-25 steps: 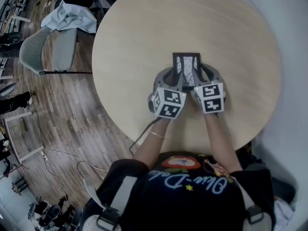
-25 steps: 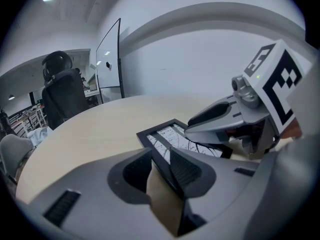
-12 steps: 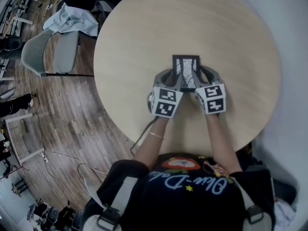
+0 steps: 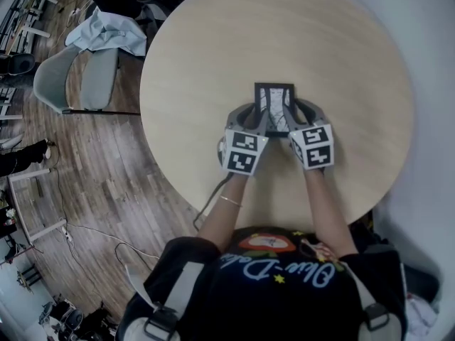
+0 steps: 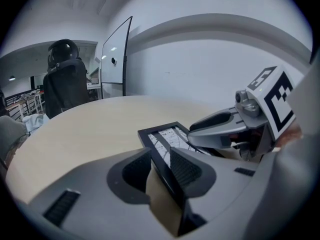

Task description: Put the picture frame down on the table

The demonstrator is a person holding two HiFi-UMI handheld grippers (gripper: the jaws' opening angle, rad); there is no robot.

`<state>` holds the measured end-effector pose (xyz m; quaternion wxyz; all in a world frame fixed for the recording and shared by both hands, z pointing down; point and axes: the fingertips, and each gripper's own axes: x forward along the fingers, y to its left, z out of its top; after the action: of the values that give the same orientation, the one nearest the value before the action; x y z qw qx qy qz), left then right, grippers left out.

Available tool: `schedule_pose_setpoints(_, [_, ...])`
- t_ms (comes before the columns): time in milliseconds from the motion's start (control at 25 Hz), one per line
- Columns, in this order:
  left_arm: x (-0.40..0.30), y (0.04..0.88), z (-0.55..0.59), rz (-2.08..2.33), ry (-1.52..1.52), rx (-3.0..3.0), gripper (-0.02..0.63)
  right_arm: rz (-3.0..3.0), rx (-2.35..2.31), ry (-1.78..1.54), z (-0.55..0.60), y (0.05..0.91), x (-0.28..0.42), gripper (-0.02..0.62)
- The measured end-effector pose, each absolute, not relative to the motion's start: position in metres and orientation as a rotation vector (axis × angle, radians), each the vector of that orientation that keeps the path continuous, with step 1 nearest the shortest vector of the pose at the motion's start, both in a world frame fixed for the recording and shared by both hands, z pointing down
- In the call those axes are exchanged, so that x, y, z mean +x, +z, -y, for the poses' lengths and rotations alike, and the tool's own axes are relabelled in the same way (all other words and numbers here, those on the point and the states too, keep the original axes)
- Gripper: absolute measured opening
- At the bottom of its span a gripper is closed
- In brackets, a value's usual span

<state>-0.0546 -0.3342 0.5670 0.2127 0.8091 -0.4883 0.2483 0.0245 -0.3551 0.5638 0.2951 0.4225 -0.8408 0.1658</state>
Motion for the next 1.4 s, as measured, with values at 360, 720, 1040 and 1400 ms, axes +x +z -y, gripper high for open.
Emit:
schedule_pose_setpoints(360, [-0.055, 0.57, 0.335, 1.35, 0.713, 2.257, 0.101, 2.233, 1.118, 0.417, 0.358, 0.57, 0.027, 0.101])
schedule_pose_setpoints(720, [-0.057, 0.57, 0.334, 1.349, 0.748, 2.273, 0.103, 2.24, 1.095, 0.408, 0.356, 0.567, 0.022, 0.102])
schedule_pose_setpoints(1040, [-0.051, 0.543, 0.332, 1.352, 0.655, 2.354, 0.101, 2.285, 1.12, 0.386, 0.357, 0.551, 0.031, 0.101])
schedule_pose_setpoints(1400, [-0.047, 0.479, 0.319, 1.434, 0.552, 2.528, 0.0, 2.398, 1.195, 0.356, 0.343, 0.499, 0.042, -0.002])
